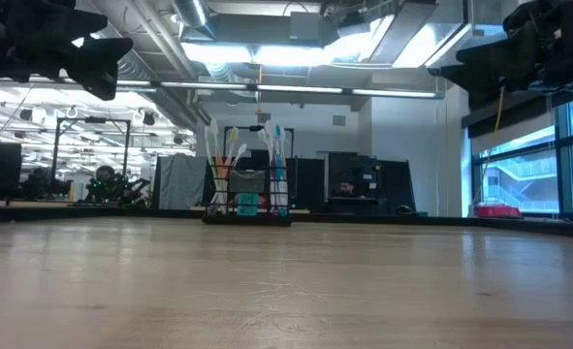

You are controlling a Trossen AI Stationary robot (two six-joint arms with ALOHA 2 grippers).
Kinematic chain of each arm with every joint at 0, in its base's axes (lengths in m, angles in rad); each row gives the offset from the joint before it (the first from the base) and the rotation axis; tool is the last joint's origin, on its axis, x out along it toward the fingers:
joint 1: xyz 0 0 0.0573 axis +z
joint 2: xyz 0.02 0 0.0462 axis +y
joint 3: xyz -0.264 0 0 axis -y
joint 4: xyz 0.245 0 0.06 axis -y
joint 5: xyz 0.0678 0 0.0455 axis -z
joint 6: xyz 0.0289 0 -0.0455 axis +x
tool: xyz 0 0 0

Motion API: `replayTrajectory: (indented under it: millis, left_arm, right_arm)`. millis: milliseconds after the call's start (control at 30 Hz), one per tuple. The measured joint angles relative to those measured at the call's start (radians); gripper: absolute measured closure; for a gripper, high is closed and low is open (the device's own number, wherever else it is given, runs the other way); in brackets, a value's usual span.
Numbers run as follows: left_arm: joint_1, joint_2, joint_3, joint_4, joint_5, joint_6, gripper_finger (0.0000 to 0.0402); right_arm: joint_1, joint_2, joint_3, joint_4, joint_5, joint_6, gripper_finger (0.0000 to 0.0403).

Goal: Pick & Place toothbrushing station
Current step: Return to Home Position

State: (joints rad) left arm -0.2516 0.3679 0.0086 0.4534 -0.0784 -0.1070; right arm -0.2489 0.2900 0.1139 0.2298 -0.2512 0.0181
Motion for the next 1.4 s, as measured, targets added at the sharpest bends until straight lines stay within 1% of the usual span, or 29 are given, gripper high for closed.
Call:
replayTrajectory:
  millis: [100, 233, 300, 367, 433, 533, 600, 700, 767, 1000, 1067, 1133, 1400]
  left_arm:
    - [0.0, 0.0, 0.0, 0.0, -0.031, 0.0, 0.0235]
    - [0.0, 0.0, 0.0, 0.0, -0.13, 0.004, 0.0235]
    - [0.0, 0.0, 0.0, 0.0, -0.175, 0.031, 0.0235]
    - [0.0, 0.0, 0.0, 0.0, -0.197, 0.053, 0.0235]
    - [0.0, 0.0, 0.0, 0.0, -0.198, 0.06, 0.0235]
    - [0.0, 0.0, 0.0, 0.0, -0.198, 0.059, 0.0235]
    - [0.0, 0.0, 0.002, 0.0, -0.198, 0.059, 0.0235]
    - [0.0, -0.009, 0.002, 0.005, -0.171, 0.056, 0.0235]
    - [0.0, -0.028, 0.002, 0.005, -0.135, 0.068, 0.0235]
    - [0.0, -0.128, 0.003, -0.034, 0.055, 0.065, 0.0235]
    - [0.0, -0.156, 0.002, -0.046, 0.089, 0.067, 0.0235]
    - [0.0, -0.182, 0.001, -0.053, 0.104, 0.068, 0.0235]
    - [0.0, -0.305, 0.001, -0.092, 0.106, 0.068, 0.0235]
  right_arm:
    - [0.0, -0.041, 0.0, -0.051, 0.0, 0.003, 0.0188]
    - [0.0, -0.097, -0.037, -0.059, 0.005, 0.012, 0.0188]
    - [0.0, -0.13, -0.065, -0.057, 0.055, 0.027, 0.0188]
    - [0.0, -0.167, -0.088, -0.053, 0.123, 0.046, 0.0188]
    - [0.0, -0.195, -0.095, -0.056, 0.169, 0.054, 0.0188]
    - [0.0, -0.224, -0.095, -0.085, 0.194, 0.053, 0.0188]
    - [0.0, -0.236, -0.095, -0.116, 0.23, 0.053, 0.0188]
    - [0.0, -0.249, -0.095, -0.162, 0.335, 0.085, 0.0188]
    - [0.0, -0.256, -0.095, -0.178, 0.375, 0.09, 0.0188]
    - [0.0, -0.266, -0.096, -0.201, 0.367, 0.088, 0.0188]
    - [0.0, -0.266, -0.098, -0.201, 0.367, 0.103, 0.0188]
    - [0.004, -0.266, -0.098, -0.201, 0.363, 0.106, 0.0188]
    - [0.025, -0.266, -0.098, -0.178, 0.356, 0.083, 0.0188]
